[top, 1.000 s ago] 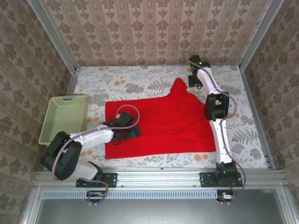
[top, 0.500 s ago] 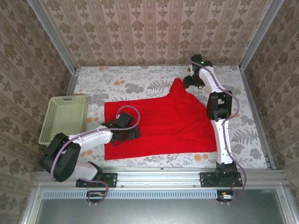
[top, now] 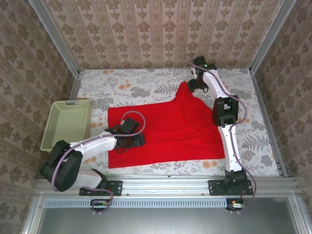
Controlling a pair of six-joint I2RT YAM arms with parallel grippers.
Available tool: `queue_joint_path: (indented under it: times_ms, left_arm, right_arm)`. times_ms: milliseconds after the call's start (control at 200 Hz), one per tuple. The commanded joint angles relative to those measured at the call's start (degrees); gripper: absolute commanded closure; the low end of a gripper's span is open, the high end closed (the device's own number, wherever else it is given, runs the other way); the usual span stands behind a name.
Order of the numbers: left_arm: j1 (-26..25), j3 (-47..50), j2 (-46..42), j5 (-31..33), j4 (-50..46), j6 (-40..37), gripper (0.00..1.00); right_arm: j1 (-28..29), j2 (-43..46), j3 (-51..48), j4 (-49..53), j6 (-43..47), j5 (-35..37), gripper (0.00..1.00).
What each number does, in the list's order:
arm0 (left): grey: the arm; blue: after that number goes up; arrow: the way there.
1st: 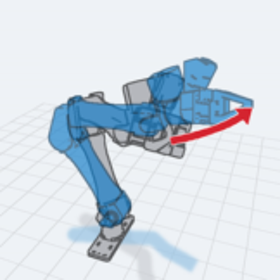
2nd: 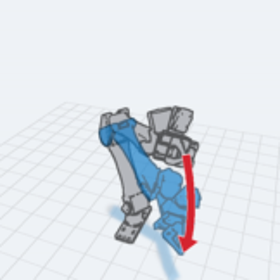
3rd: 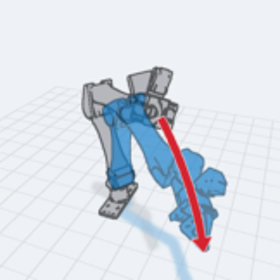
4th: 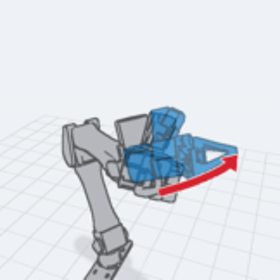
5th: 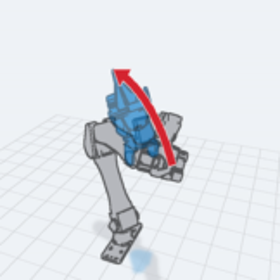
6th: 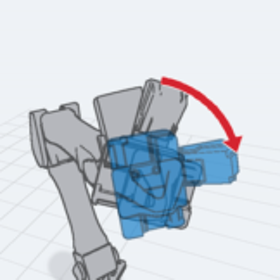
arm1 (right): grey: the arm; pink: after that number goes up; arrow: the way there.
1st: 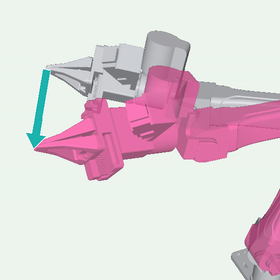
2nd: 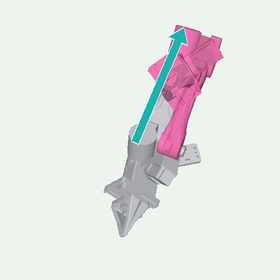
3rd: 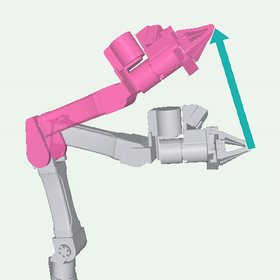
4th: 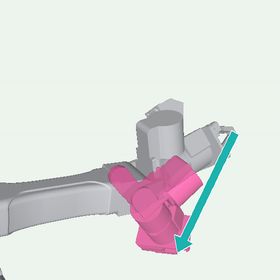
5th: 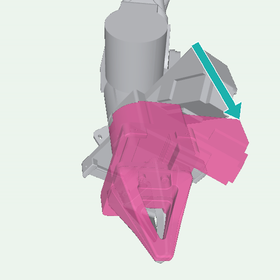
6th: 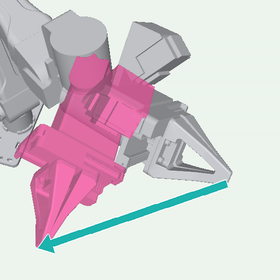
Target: Fold the inside-out t-shirt
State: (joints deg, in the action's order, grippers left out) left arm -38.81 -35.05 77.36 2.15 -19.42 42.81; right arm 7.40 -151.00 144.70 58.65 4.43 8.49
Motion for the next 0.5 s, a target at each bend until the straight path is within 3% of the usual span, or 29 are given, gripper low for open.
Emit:
queue_joint_path:
  times_ms: [0,310,490]
  left_arm:
    - [0.5,1.3,-1.9,0.1,-3.4,-0.5,0.25]
    - [0.6,2.1,-3.9,0.7,-4.5,-0.1,0.25]
    - [0.6,2.4,-3.1,0.4,-4.5,-0.2,0.25]
  right_arm:
    - [0.0,-2.9,2.6,1.8,1.3,5.0,0.15]
    - [-0.3,-4.4,4.9,3.1,0.3,4.5,0.15]
    - [-1.2,-0.9,4.1,3.0,-2.2,-2.8,0.14]
